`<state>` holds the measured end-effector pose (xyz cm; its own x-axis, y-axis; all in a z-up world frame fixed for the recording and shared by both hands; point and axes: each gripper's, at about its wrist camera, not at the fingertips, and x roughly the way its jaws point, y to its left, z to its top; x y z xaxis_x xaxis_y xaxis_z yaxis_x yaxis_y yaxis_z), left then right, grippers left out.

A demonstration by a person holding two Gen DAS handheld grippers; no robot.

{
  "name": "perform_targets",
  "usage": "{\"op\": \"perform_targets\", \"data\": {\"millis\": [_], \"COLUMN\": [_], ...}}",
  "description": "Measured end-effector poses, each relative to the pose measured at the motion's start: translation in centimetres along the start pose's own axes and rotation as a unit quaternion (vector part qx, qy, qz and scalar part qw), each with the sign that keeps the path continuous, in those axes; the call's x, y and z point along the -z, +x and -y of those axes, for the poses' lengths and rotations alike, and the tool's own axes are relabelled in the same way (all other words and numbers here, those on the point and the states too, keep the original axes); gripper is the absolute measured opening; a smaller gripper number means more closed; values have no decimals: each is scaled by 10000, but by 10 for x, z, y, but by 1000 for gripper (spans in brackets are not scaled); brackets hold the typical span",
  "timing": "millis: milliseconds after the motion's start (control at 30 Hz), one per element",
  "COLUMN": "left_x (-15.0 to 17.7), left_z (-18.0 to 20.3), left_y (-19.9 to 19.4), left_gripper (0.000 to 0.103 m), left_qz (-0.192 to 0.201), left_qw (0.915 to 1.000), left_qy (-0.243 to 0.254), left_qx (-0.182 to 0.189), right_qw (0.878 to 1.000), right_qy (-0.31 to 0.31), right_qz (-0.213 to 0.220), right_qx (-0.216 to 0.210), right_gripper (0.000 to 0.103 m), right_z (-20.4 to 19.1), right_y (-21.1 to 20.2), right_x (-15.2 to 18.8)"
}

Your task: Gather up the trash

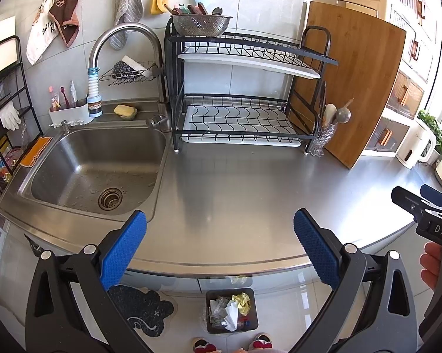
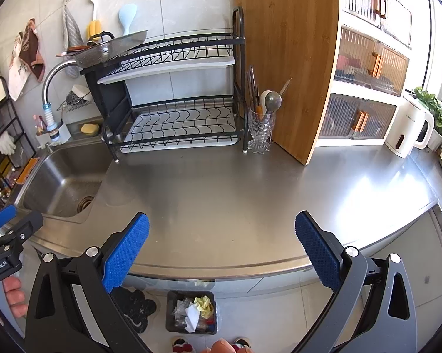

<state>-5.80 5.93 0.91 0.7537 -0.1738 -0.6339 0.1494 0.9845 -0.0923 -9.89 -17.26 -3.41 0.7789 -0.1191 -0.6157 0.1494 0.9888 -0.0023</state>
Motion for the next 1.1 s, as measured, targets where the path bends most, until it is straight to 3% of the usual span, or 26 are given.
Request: {"op": "perform_targets", "data": {"millis": [1100], "left_x": [-2], "left_z": [-1], "left_y": [-4], "left_gripper": [95], "left_qz": [52], "left_qw": [9999], "left_qy": [43], "left_qx": [-77], "right_qw": [9999], "right_qy": [-71], "right_qz": [80], "right_qx": [-16], "right_gripper": [100], "right_z": [-4], "right_y": [-5], "right_x": [-4]}}
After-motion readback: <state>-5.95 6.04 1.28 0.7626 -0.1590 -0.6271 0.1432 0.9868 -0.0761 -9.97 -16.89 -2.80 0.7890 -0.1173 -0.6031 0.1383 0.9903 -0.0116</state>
